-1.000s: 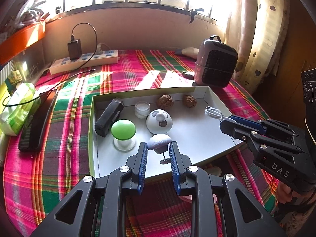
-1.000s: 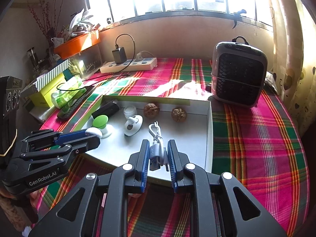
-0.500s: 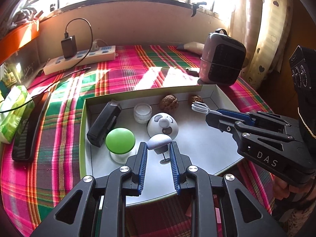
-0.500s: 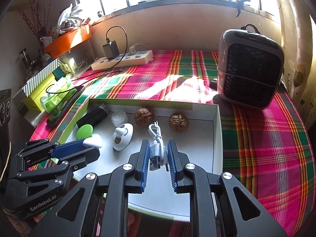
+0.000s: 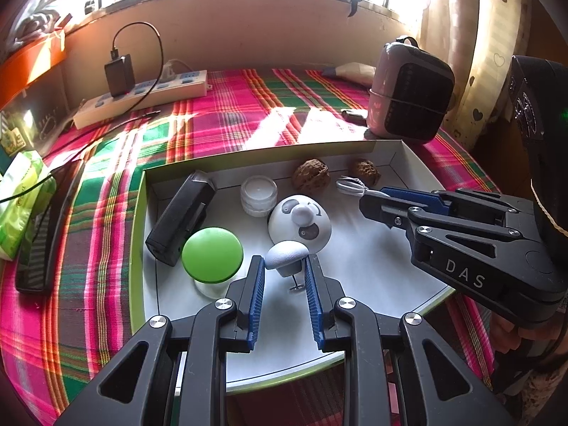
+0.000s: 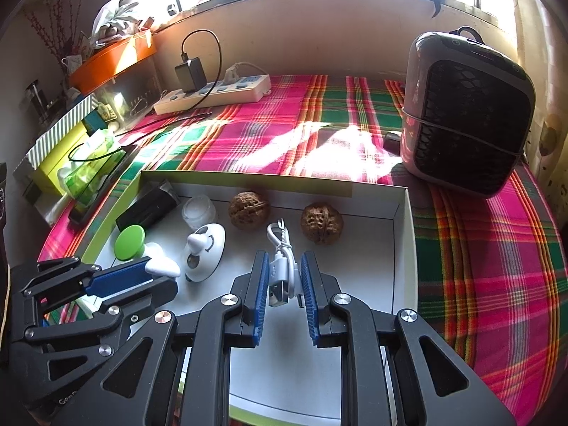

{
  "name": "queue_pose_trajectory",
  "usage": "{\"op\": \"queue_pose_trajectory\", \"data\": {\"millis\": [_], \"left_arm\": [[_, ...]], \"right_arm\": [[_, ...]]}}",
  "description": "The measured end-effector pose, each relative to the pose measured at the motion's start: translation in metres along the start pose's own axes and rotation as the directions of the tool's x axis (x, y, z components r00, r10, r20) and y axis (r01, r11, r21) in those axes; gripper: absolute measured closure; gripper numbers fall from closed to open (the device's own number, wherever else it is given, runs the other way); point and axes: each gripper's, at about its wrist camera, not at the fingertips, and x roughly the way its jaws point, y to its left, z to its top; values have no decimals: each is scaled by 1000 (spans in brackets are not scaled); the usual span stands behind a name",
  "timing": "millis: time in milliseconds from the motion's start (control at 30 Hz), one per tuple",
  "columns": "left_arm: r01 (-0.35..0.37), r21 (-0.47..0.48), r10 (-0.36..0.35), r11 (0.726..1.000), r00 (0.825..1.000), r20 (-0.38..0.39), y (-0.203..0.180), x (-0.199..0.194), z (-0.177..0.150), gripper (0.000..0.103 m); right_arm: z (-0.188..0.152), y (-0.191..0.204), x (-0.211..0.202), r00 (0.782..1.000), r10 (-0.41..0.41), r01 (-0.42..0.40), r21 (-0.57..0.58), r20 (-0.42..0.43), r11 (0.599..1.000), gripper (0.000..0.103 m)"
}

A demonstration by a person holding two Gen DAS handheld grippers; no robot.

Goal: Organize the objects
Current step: 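Lower the grey dome and white cable into the box with both tools, then open both tools to release the dome and cable, then withdraw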

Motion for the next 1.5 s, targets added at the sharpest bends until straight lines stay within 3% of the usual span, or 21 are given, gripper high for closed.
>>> {"op": "queue_pose_trajectory", "data": {"millis": [900,1067,1500], "left_arm": [[12,-18,-12,1000,1000,-18,3,6,2,81],[0,-20,-1,1000,1000,-21,3,7,2,75],[-6,-15,6,1000,1000,-17,0,2,0,71]], "right_arm": [[-1,-2,10,1000,12,-12,15,-17,1000,83],[-1,-1,7,1000,-4,4,9,-8,1000,82],[-3,2,2,1000,-13,13,11,2,1000,66]]}}
